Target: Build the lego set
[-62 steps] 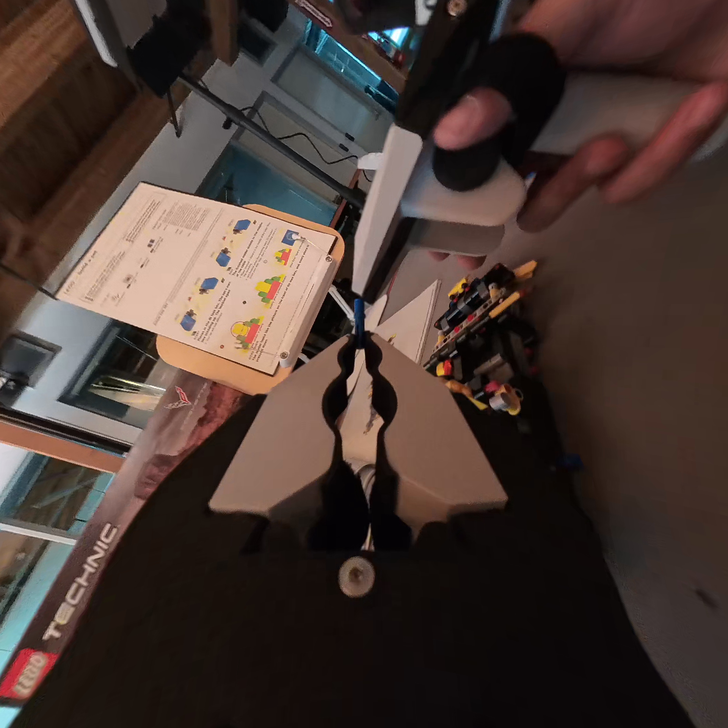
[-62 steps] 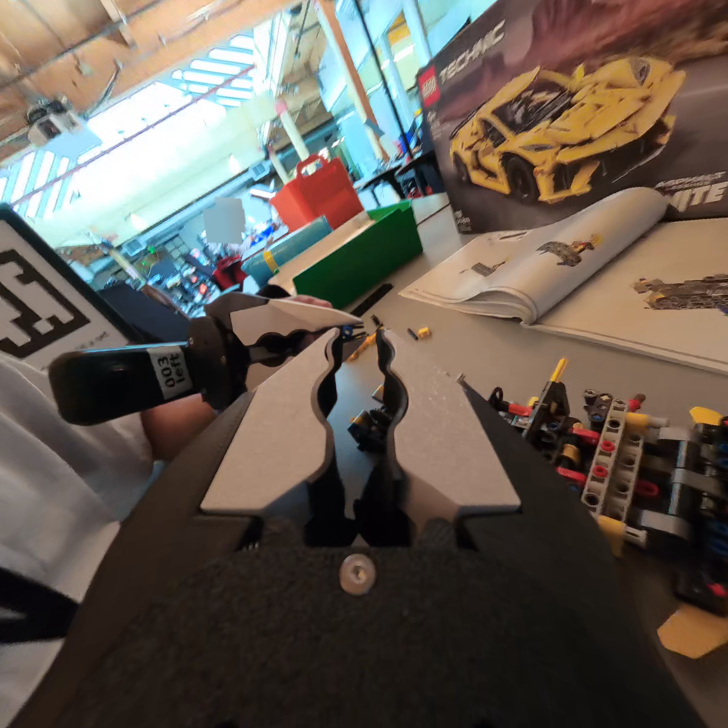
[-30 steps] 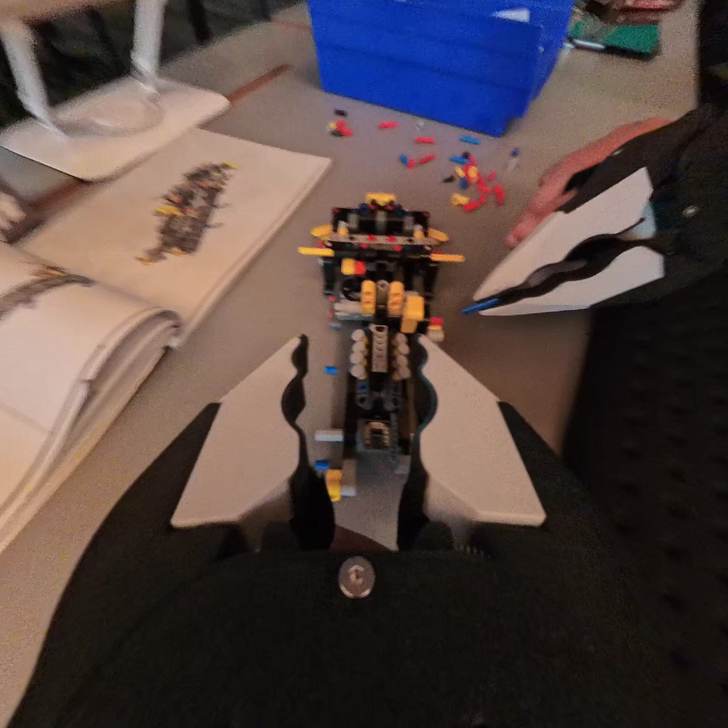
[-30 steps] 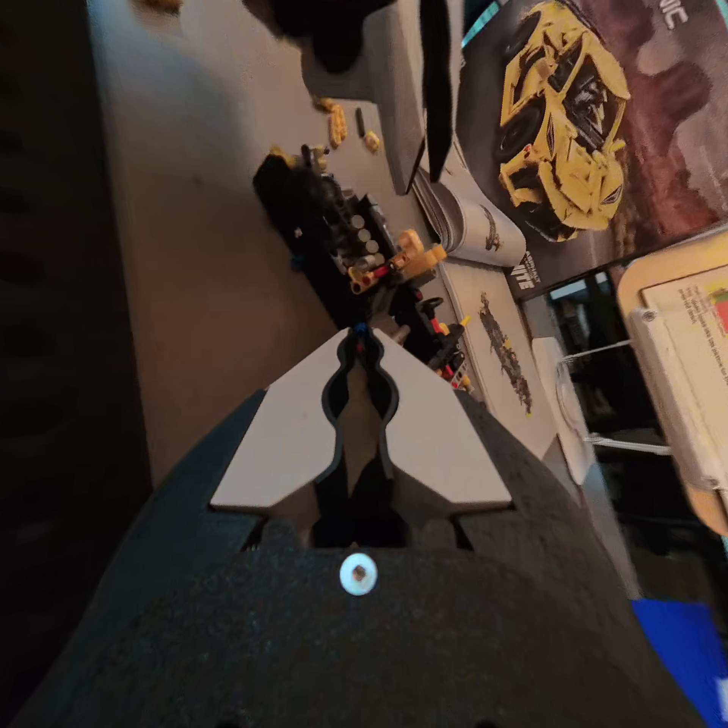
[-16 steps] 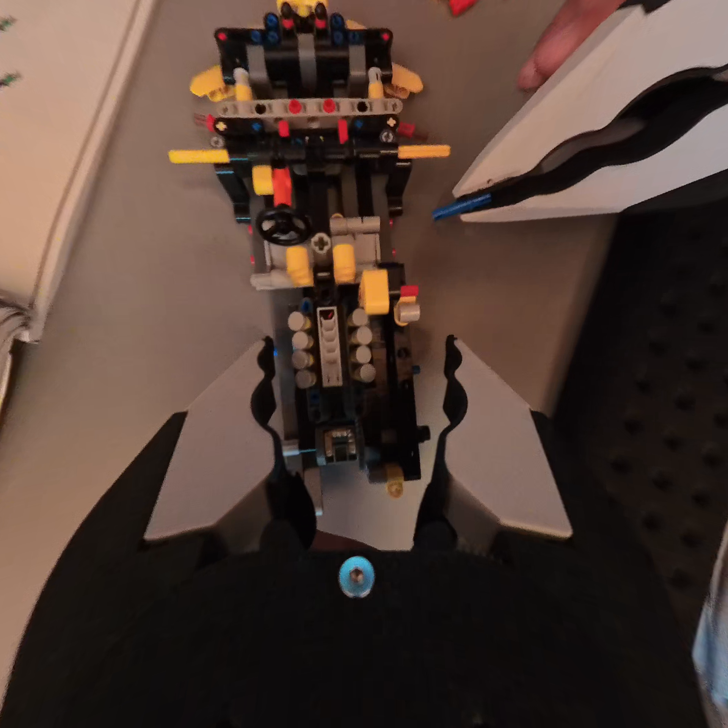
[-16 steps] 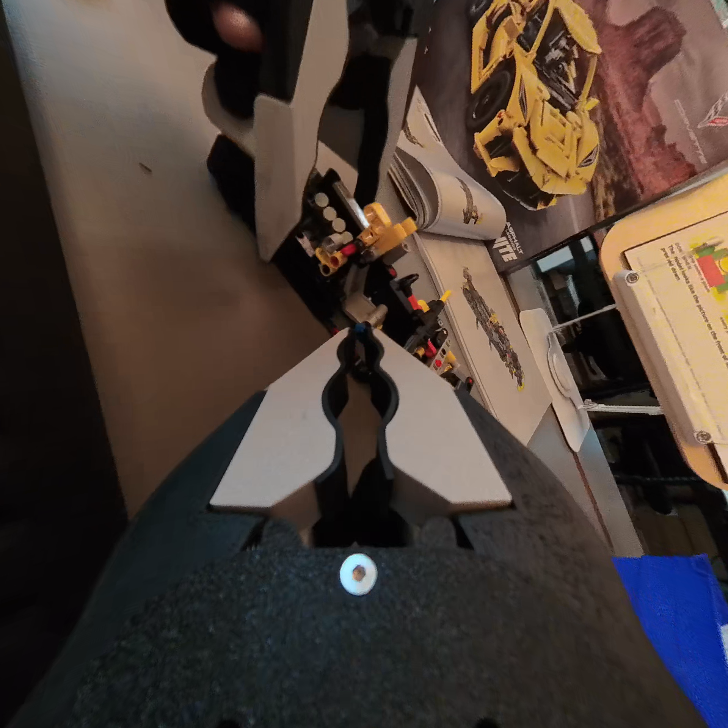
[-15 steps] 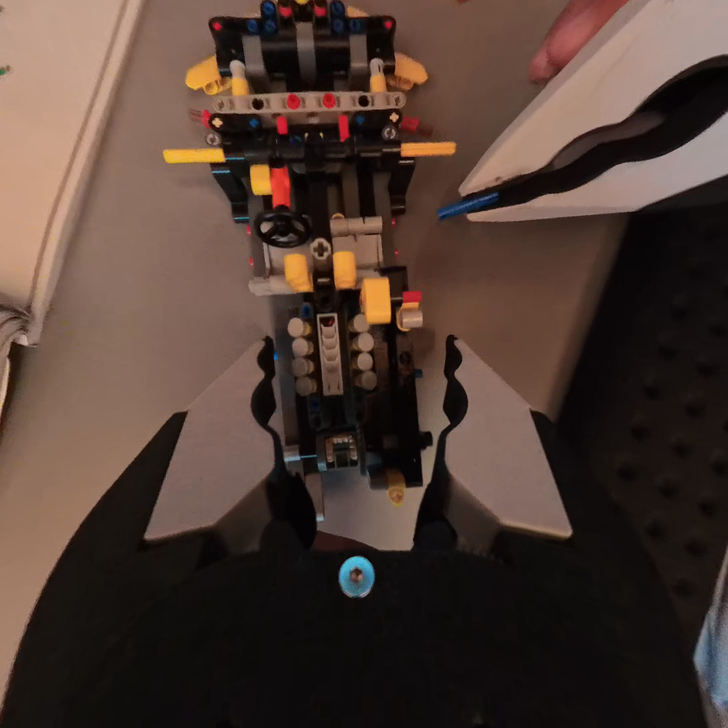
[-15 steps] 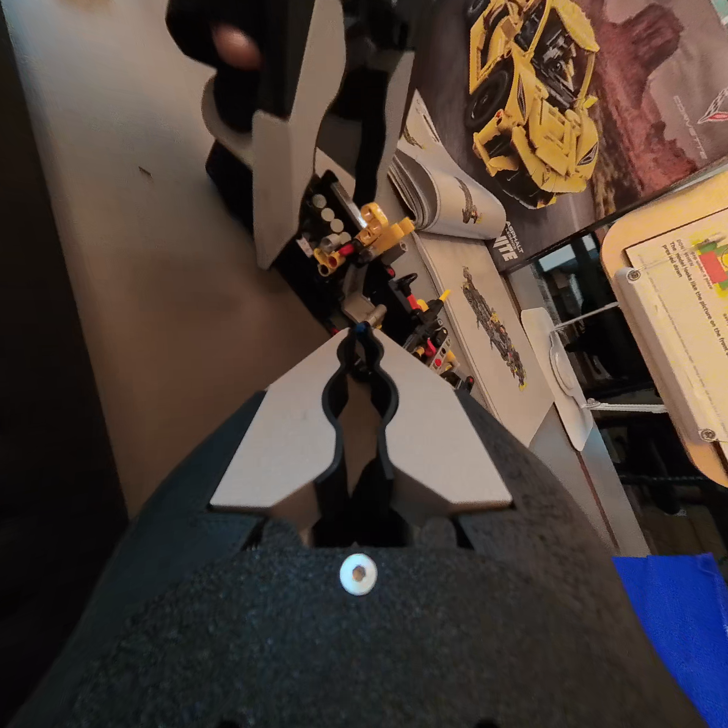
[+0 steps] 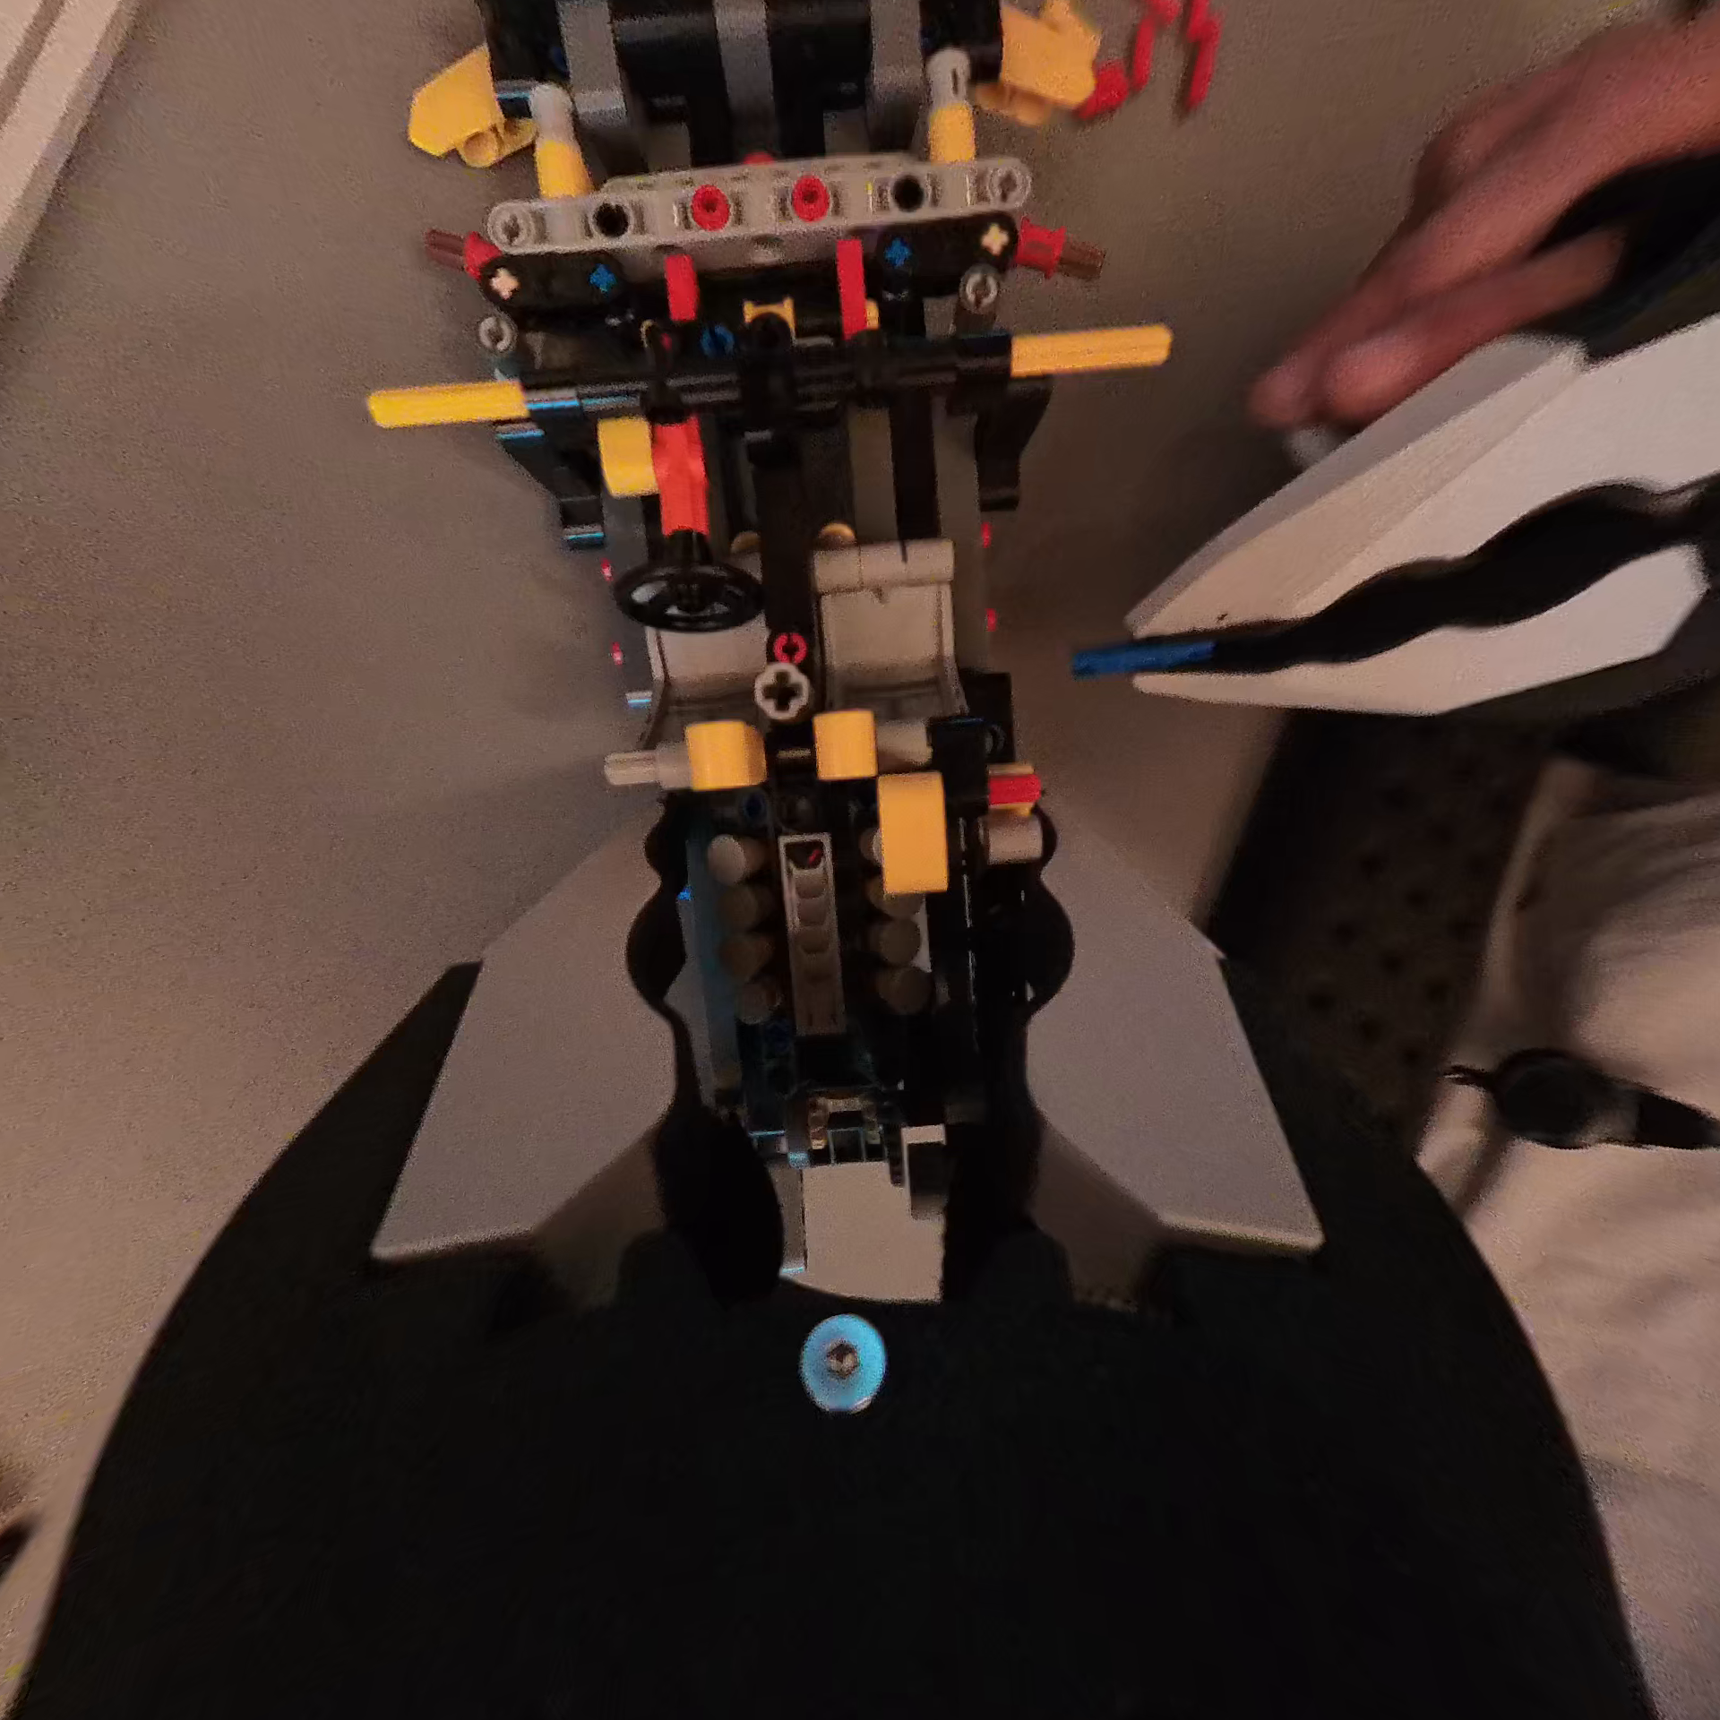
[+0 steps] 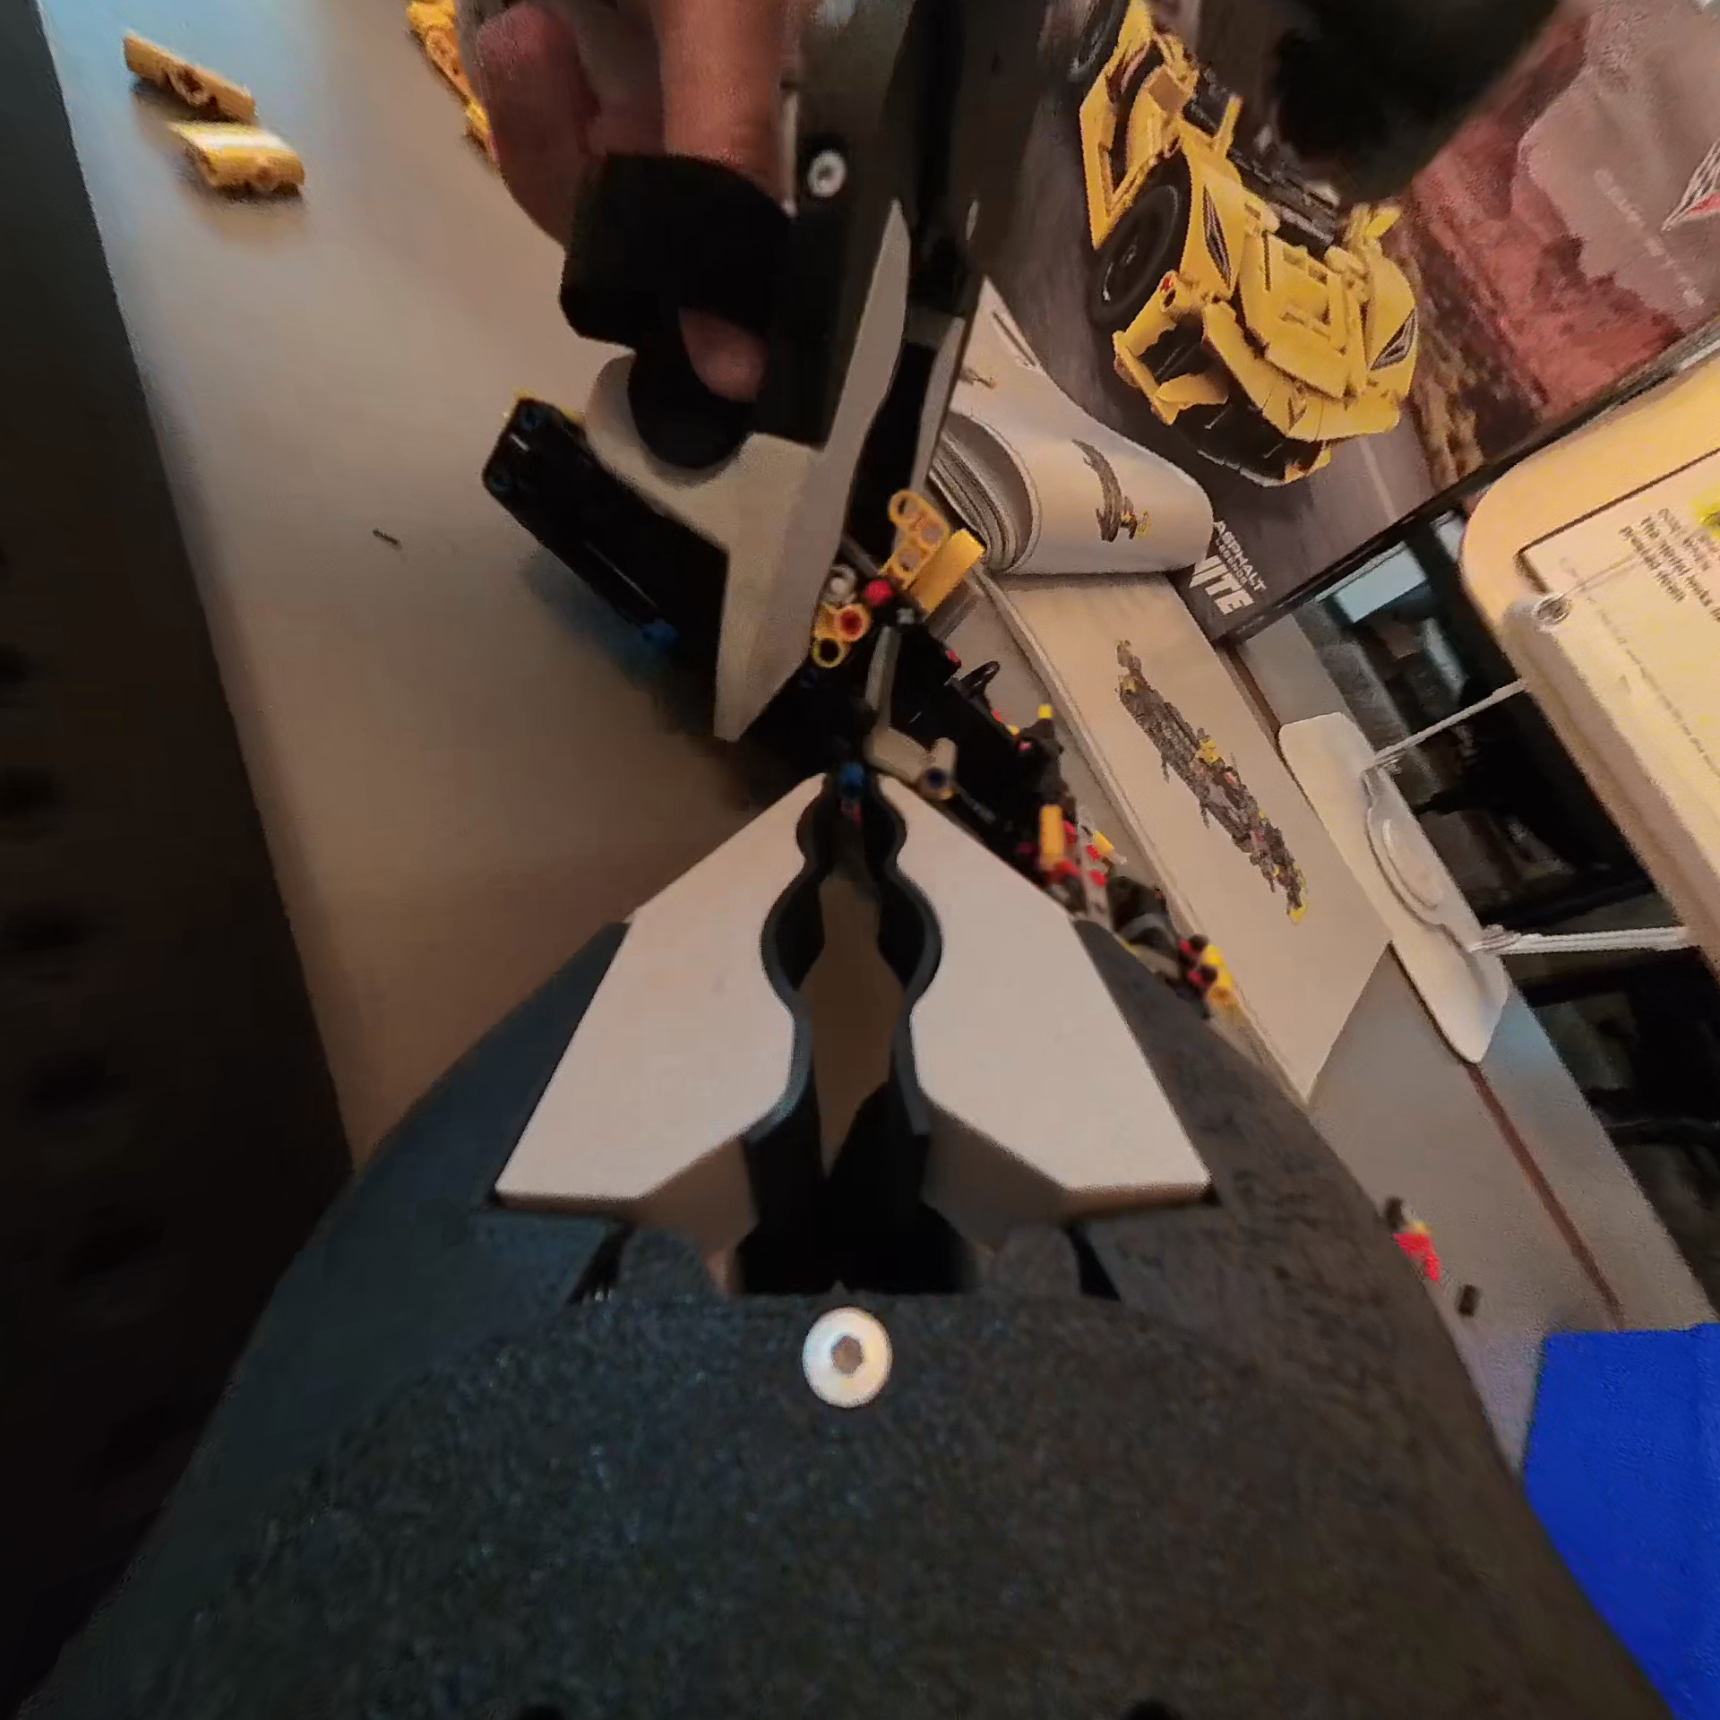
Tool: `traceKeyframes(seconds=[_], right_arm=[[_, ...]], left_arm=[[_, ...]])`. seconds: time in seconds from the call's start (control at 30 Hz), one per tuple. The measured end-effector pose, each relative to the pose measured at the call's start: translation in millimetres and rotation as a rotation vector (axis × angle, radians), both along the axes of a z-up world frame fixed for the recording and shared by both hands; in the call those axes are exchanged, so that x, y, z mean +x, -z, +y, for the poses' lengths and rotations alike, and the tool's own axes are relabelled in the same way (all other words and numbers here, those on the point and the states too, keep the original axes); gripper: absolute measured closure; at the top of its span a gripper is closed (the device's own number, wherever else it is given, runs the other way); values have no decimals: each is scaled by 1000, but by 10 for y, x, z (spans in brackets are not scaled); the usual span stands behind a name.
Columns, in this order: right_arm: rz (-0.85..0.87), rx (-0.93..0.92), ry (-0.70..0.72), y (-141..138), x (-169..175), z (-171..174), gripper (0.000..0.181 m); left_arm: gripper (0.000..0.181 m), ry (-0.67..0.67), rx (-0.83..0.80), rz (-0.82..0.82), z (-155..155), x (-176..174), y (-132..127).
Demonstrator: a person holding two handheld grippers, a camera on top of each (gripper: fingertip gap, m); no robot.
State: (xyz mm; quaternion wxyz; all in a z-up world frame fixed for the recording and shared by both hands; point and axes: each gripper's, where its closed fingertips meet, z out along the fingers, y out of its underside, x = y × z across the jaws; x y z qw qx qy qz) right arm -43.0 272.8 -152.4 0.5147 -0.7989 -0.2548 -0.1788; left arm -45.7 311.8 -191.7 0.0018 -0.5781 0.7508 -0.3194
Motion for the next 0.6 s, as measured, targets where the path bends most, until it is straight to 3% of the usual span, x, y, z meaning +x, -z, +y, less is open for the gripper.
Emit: traceKeyframes(seconds=[0.27, 0.6], right_arm=[[85, -24, 57, 27, 25, 118, 176], [109, -53, 80, 62, 33, 146, 176]], left_arm=[[107, -29, -212, 2, -2, 36, -101], [107, -9, -180, -14, 9, 44, -68]])
